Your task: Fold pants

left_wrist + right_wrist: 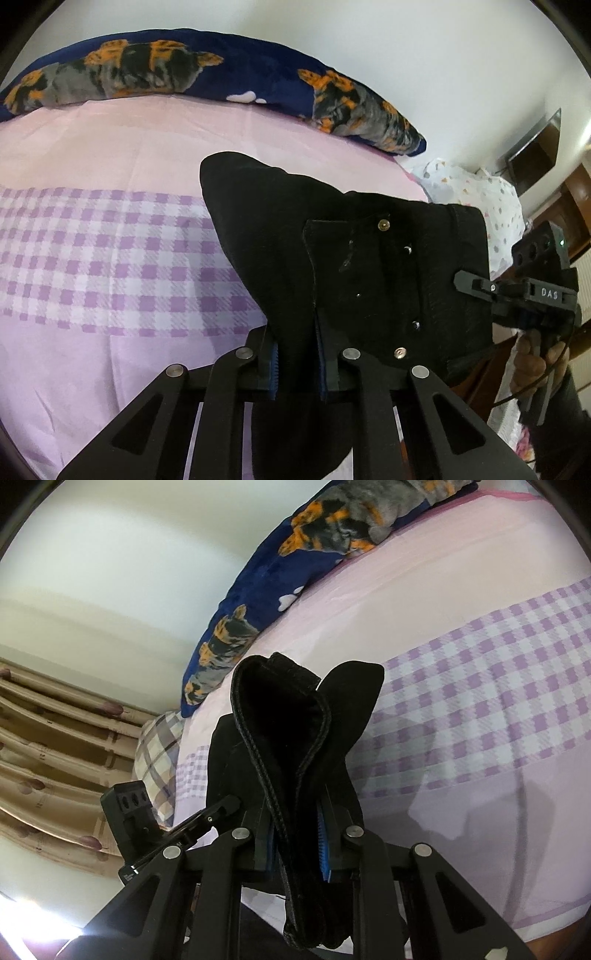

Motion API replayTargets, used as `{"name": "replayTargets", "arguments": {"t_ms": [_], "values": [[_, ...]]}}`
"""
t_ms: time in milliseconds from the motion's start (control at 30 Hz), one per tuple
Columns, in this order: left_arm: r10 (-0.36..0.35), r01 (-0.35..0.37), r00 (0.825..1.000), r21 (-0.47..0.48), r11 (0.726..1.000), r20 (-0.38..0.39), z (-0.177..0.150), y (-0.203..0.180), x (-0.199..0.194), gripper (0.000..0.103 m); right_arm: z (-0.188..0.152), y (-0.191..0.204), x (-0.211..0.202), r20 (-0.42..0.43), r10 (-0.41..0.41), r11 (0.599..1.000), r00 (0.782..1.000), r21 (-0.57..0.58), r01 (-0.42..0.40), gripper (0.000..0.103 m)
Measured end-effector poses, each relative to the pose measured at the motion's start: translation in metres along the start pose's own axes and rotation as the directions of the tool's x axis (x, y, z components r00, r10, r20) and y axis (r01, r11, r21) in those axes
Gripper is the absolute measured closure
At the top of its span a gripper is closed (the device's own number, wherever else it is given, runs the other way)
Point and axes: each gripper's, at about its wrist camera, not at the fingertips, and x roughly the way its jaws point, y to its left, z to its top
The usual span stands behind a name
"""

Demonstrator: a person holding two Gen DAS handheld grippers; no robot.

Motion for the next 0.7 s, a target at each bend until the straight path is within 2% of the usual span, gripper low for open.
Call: {"name": "replayTargets", "arguments": {"t_ms": [333,700], "values": [[0.057,-0.054,0.996,-0.035,0.998,0.068,0.01,0.029,-0.043,0.088,0.001,0.031,0.036,-0.018,0.075,0.997,0.997,-0.025,-0.075,0.085],[0.147,-0.143,0.982,-0.041,0.989,0.117,0.049,0.068,-0.068,0.088,0.022,0.06,0.094,-0.029,0.144,0.989,0.989,-0.037,-0.145,0.085]]}}
